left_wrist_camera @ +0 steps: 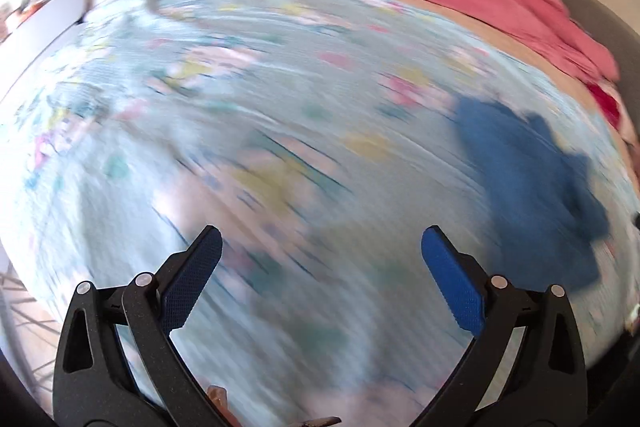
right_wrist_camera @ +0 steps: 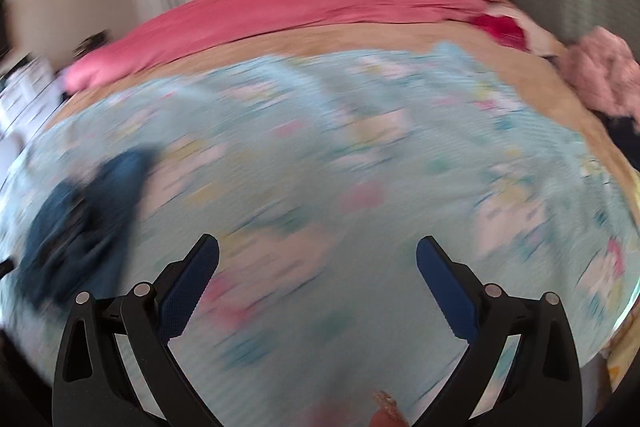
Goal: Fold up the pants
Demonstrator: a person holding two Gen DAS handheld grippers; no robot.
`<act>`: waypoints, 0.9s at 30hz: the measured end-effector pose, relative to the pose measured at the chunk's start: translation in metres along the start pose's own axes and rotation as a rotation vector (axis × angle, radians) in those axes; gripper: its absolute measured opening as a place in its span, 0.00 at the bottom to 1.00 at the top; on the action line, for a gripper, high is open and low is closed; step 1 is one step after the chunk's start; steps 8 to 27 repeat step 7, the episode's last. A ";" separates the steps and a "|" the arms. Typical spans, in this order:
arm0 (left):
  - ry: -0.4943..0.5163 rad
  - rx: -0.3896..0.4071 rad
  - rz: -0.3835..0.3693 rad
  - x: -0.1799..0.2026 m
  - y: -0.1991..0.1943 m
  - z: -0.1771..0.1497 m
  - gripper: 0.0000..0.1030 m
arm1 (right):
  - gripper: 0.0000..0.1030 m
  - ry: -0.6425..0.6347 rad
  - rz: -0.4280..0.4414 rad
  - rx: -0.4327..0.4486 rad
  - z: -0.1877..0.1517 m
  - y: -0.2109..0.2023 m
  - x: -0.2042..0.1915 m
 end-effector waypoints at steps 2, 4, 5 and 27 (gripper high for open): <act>-0.054 0.000 0.063 -0.032 0.012 0.025 0.91 | 0.96 0.064 -0.059 -0.026 0.020 0.020 0.040; -0.100 0.003 0.104 -0.057 0.021 0.046 0.91 | 0.96 0.152 -0.140 -0.074 0.039 0.042 0.087; -0.119 0.004 0.130 -0.070 0.026 0.057 0.91 | 0.96 0.192 -0.171 -0.080 0.049 0.052 0.111; -0.156 -0.002 0.189 -0.100 0.038 0.081 0.91 | 0.96 0.237 -0.283 -0.087 0.064 0.066 0.151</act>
Point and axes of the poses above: each gripper's, at about its wrist camera, not at the fingertips, and y roughly the way its jaws point, x to its right, z to its top, the point moved 7 cm from there along y, roughly the way its jaws point, and after that the axes turned 10 degrees about -x, right-handed, at the moved point
